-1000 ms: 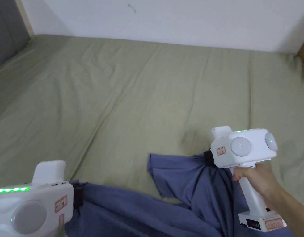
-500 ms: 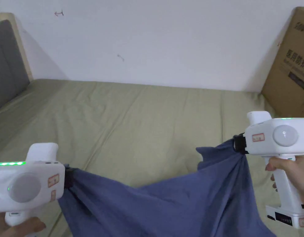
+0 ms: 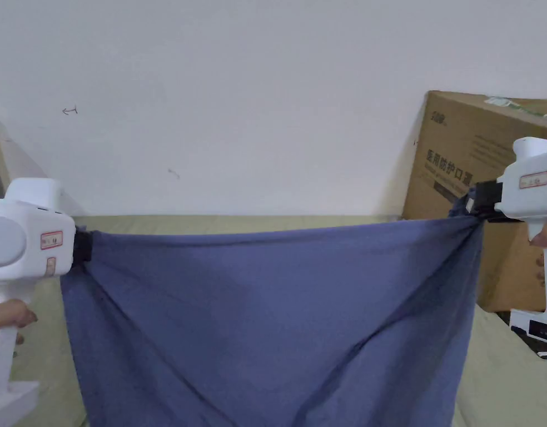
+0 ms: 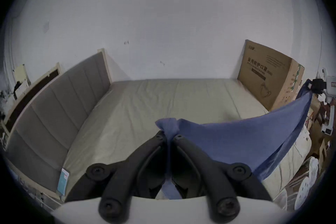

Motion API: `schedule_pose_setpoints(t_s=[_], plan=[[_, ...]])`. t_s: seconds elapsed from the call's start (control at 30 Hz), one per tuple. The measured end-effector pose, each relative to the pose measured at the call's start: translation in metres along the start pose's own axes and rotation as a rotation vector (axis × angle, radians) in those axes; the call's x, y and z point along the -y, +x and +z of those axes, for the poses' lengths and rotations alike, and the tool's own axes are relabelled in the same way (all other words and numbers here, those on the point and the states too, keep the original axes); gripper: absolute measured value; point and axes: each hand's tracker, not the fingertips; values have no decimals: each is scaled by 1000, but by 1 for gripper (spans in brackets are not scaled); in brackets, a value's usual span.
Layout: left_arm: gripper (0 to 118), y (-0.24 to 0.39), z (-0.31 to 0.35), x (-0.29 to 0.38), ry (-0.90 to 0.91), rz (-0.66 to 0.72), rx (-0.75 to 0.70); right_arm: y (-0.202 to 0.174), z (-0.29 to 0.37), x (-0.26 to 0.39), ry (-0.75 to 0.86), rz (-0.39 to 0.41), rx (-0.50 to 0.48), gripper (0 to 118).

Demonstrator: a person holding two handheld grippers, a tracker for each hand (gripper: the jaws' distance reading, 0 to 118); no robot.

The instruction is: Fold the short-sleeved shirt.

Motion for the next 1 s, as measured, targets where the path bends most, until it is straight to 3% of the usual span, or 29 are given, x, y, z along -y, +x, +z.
schedule_pose_setpoints(t_s=[0.17,0.47,0.6,0.8,1.0], plan=[[3,-1,-3,-59,67,-27,-43,-10,-3,-45,65,-79,14,1],[3,-5,-36,-198,211,-41,-132,-57,-35,-161,193,-93,73,1],[3,-6,-47,-245,310,-105,-205,-67,-42,-210,263,-151,55,1],[3,-23,-68,-294,373,-42,-192,-84,-53,-258,327,-100,38,1],[3,-16,-126,-280,369,-67,-236,-86,-100,-251,300,-70,58,1]])
